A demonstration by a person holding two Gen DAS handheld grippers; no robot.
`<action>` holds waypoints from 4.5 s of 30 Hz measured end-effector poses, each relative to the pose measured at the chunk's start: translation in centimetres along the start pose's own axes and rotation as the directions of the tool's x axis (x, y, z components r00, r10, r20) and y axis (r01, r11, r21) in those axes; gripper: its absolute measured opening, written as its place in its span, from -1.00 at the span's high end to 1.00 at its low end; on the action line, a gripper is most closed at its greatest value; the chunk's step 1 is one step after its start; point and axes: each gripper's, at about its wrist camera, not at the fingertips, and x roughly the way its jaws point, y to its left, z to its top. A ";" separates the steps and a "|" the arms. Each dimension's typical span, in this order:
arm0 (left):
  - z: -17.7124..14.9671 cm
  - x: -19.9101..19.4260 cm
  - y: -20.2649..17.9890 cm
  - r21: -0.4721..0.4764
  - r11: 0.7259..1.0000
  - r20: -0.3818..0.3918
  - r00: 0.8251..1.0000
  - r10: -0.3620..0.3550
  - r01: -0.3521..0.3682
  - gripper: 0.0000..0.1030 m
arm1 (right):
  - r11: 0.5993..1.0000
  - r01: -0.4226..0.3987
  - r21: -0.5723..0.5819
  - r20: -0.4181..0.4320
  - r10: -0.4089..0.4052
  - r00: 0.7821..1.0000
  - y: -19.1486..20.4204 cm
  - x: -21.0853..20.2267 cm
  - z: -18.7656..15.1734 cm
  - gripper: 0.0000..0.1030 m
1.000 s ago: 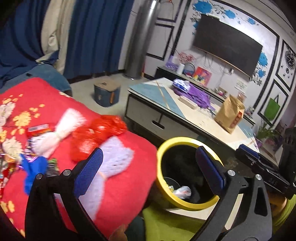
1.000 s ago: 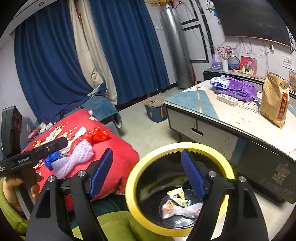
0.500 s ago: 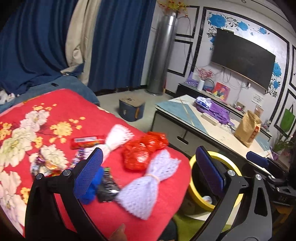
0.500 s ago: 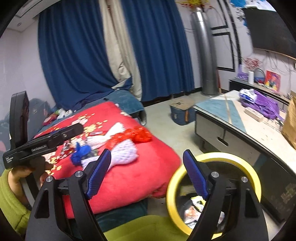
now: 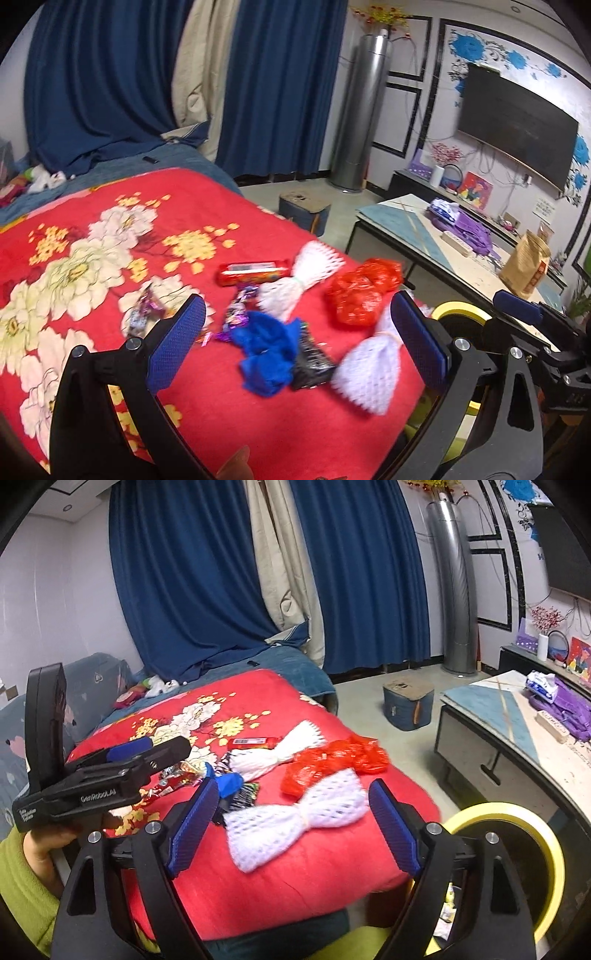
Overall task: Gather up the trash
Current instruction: 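Move both tools back over the trash on the bedspread, then grasp the blue glove with the left tool while the right tool grasps the white mesh sleeve, then carry the blue glove and white mesh sleeve in both tools over the bin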
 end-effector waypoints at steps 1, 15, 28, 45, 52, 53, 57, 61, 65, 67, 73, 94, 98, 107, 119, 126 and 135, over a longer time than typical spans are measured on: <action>-0.1 0.1 0.6 -0.011 1.000 -0.006 1.000 0.010 -0.010 -0.79 | 1.000 0.001 0.003 -0.012 -0.001 1.000 0.2 0.7 0.1 -0.61; -2.1 2.4 3.5 -0.069 0.997 -0.122 0.992 -0.025 0.017 -0.79 | 0.982 0.074 0.174 -0.100 -0.057 0.993 -2.2 6.6 -1.0 -0.62; -3.4 4.6 3.4 -0.114 0.990 -0.192 0.976 -0.099 0.078 -0.33 | 0.944 0.036 0.327 -0.199 0.032 0.979 -6.0 9.9 -3.0 -0.36; -4.3 5.6 3.8 -0.165 0.980 -0.253 0.955 -0.155 0.115 0.26 | 0.961 -0.073 0.266 -0.185 0.125 0.975 -4.9 8.4 -3.6 0.53; -4.3 5.4 4.0 -0.168 0.979 -0.261 0.952 -0.158 0.117 0.73 | 0.971 -0.085 0.222 -0.190 0.129 0.973 -3.5 7.8 -3.3 0.58; -4.2 5.3 3.9 -0.167 0.979 -0.259 0.953 -0.159 0.118 0.74 | 0.973 -0.090 0.213 -0.189 0.131 0.973 -3.2 7.7 -3.1 0.58; -3.9 4.9 4.1 -0.165 0.978 -0.246 0.955 -0.166 0.128 0.80 | 0.977 -0.104 0.186 -0.187 0.139 0.972 -2.5 7.3 -3.0 0.62; -3.3 3.9 3.9 -0.157 0.978 -0.220 0.961 -0.169 0.136 0.83 | 0.980 -0.120 0.161 -0.181 0.149 0.972 -1.8 6.9 -2.7 0.64; -2.6 2.9 3.3 -0.128 0.981 -0.188 0.968 -0.165 0.143 0.84 | 0.980 -0.142 0.141 -0.167 0.165 0.972 -1.1 6.3 -2.2 0.64; -2.3 2.2 2.9 -0.110 0.983 -0.170 0.971 -0.166 0.149 0.85 | 0.979 -0.154 0.136 -0.159 0.175 0.972 -0.9 5.9 -1.9 0.64; -1.6 0.9 1.7 -0.074 0.983 -0.133 0.975 -0.176 0.168 0.85 | 0.981 -0.168 0.100 -0.121 0.179 0.976 -0.4 4.5 -0.9 0.64; -0.8 -1.3 -1.9 -0.013 0.971 -0.072 0.969 -0.238 0.238 0.86 | 0.993 -0.100 0.070 0.007 0.099 0.995 -3.2 0.2 1.1 0.64; -1.0 -1.2 -2.8 0.004 0.966 -0.073 0.964 -0.257 0.258 0.86 | 0.994 -0.083 0.076 0.022 0.081 0.996 -3.8 -0.7 1.0 0.64; -1.3 -1.1 -4.6 0.038 0.957 -0.076 0.956 -0.285 0.288 0.86 | 0.998 -0.029 0.057 0.061 0.025 0.998 -4.8 -2.6 1.0 0.64; -1.8 -1.1 -7.1 0.104 0.936 -0.079 0.941 -0.330 0.337 0.86 | 0.996 0.046 0.079 0.110 -0.055 0.992 -7.7 -4.7 0.8 0.64; -2.2 -0.2 -8.5 0.121 0.924 -0.101 0.931 -0.352 0.363 0.86 | 0.988 0.098 0.117 0.127 -0.112 0.986 -9.9 -6.0 0.4 0.65; -2.9 0.9 -11.1 0.146 0.904 -0.140 0.913 -0.384 0.402 0.86 | 0.972 0.163 0.170 0.122 -0.184 0.975 -13.0 -7.5 -0.7 0.64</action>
